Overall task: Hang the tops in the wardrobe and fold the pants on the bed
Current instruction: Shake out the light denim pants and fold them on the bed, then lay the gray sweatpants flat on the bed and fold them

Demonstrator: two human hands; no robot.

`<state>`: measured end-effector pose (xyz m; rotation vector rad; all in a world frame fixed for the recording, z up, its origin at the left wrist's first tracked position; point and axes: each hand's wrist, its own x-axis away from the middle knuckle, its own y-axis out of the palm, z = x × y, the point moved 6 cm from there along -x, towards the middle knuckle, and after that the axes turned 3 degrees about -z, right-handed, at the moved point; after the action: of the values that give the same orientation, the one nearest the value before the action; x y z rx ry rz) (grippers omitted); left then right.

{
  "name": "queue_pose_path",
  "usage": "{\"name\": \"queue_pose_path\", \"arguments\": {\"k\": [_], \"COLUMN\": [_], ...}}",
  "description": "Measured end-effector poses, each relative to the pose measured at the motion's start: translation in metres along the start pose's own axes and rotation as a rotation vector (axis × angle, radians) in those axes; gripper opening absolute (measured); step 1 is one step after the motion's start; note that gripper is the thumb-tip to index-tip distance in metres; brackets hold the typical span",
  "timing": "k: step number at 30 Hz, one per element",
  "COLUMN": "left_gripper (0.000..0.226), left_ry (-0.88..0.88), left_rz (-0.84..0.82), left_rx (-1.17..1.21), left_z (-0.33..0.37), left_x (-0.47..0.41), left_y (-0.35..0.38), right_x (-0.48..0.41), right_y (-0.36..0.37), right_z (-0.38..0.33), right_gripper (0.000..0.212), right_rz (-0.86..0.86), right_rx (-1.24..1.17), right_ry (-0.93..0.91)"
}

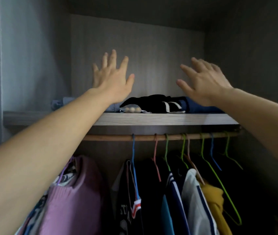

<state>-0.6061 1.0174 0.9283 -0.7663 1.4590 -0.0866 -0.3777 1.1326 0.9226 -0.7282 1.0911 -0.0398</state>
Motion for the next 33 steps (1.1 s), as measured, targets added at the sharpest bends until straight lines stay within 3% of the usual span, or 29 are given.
{"name": "queue_pose_path", "arguments": {"k": [9,15,20,26,33], "left_gripper": [0.067,0.067,0.065,0.067,0.071], "left_ry": [0.035,0.059,0.2,0.497,0.823], "left_rz": [0.18,0.368,0.287,-0.005,-0.148], "left_rx": [0.164,0.452,0.718,0.94,1.179], "left_z": [0.125,0.282,0.478,0.718,0.918], "left_x": [0.052,0.131,0.222,0.36,0.496], "left_y": [-0.068,-0.113,-0.131,-0.17,-0.249], "right_x": [0.124,0.282,0.478,0.722,0.922], "right_y": [-0.075,-0.135,-0.159,-0.224,-0.332], "right_z": [0.075,0.19,0.315,0.429,0.494], "right_gripper": [0.062,0.056,0.062,0.077,0.08], "right_rz": [0.107,0.261,-0.015,-0.368,-0.518], "right_rx": [0.22,0.258,0.382,0.527,0.685], "right_ry": [-0.063,0.051,0.217,0.539,0.86]}}
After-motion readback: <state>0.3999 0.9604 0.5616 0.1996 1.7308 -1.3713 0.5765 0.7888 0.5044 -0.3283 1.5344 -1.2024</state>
